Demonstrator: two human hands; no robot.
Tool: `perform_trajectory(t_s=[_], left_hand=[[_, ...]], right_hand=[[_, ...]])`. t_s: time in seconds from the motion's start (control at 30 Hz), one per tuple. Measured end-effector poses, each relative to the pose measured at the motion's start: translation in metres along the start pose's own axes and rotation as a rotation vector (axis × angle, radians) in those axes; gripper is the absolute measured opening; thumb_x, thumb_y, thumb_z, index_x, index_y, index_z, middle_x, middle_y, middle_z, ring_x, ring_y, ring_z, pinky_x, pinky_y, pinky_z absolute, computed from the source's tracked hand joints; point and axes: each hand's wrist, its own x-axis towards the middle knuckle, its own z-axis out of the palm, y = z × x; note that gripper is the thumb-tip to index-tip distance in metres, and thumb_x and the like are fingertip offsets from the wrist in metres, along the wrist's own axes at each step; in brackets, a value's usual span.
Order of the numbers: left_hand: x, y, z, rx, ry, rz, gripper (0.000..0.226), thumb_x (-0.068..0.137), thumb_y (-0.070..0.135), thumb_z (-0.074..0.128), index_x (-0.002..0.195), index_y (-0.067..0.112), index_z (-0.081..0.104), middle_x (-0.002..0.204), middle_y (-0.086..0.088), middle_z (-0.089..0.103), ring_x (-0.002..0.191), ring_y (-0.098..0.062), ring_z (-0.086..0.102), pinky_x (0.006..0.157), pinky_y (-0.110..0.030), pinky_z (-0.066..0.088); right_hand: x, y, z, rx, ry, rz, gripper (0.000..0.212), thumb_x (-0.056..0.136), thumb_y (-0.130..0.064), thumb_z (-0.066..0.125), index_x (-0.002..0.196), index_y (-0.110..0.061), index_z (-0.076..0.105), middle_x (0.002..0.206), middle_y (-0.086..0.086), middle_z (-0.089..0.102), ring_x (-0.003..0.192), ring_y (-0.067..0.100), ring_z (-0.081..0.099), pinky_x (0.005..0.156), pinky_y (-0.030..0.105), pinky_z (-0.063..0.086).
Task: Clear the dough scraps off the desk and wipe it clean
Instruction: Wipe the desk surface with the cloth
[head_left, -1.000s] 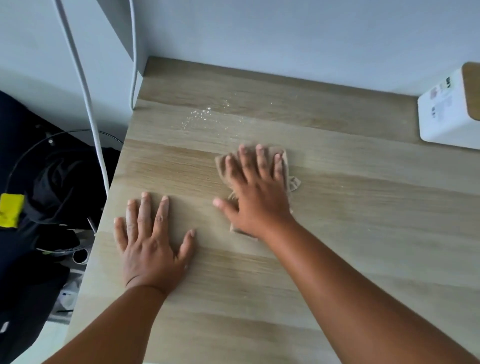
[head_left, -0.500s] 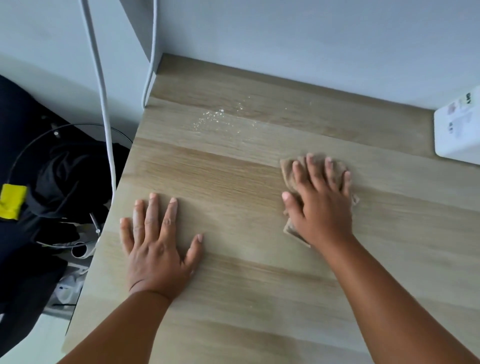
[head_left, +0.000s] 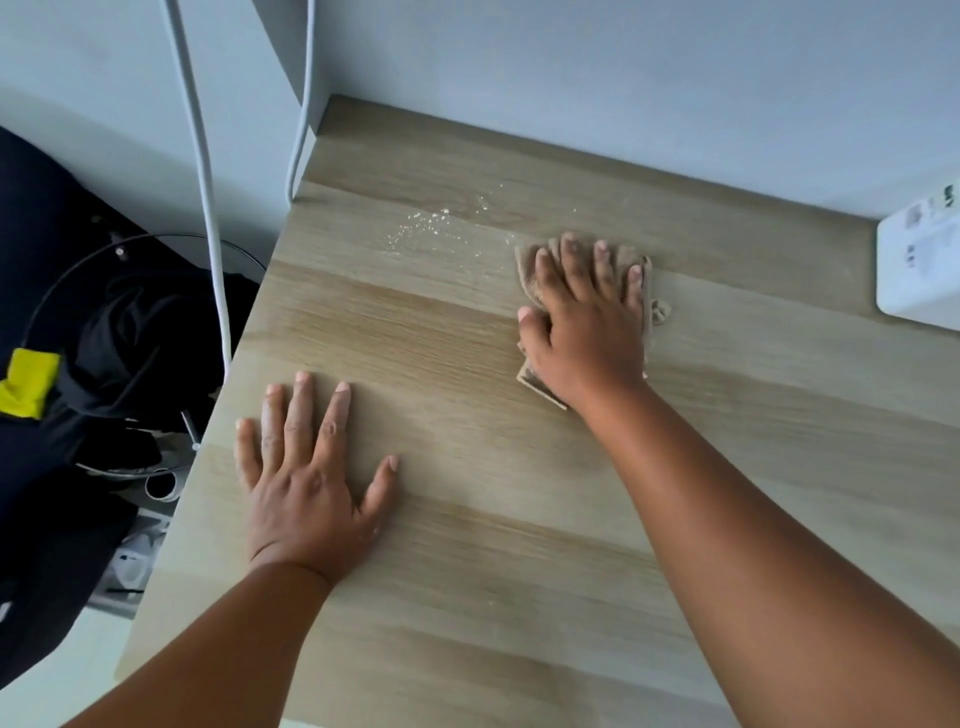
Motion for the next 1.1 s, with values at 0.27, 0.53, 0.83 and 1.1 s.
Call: perform_trajectory(t_s=[0.27,0.53,0.83,1.1], left_hand=[[0.000,-0.001,0.000,0.002,0.020,0.002,0.086,0.089,0.070,0.040,0.162,0.025,0.027,0.173,-0.007,0.010,0.160,-0.029,0.001,0.127,-0.059,0.007],[0.000,0.000,0.000,0.011,0.012,0.000,0.086,0.089,0.069,0.041,0.162,0.025,0.027,0.173,-0.007,0.010,0.160,-0.028,0.000,0.127,-0.058,0.007],[0.000,0.001,-0.002,0.007,0.005,-0.004,0.086,0.089,0.068,0.043,0.162,0.025,0.028,0.173,-0.007,0.010,0.160,-0.028,0.001,0.127,-0.059,0.008],[-0.001,0.003,-0.003,0.004,0.001,-0.001,0.087,0.089,0.069,0.038,0.162,0.023,0.029,0.173,-0.008,0.010,0.160,-0.028,0.000,0.126,-0.060,0.008]], right_hand=[[-0.099,0.064,0.013,-0.054,0.060,-0.422,0.061,0.106,-0.055,0.036,0.158,-0.025,0.039,0.169,-0.001,0.026,0.159,0.023,0.015,0.124,0.060,0.019],[-0.041,0.059,0.004,-0.001,0.085,-0.064,0.059,0.102,-0.045,0.034,0.156,-0.022,0.043,0.168,0.002,0.031,0.157,0.030,0.022,0.125,0.061,0.014],[0.051,-0.006,0.005,-0.001,0.025,0.104,0.066,0.099,-0.056,0.020,0.161,-0.034,0.027,0.173,-0.001,0.014,0.160,0.033,0.004,0.123,0.068,0.000],[-0.030,-0.009,0.013,-0.050,0.062,-0.357,0.059,0.102,-0.050,0.038,0.156,-0.029,0.042,0.169,-0.002,0.028,0.158,0.029,0.019,0.123,0.062,0.014]])
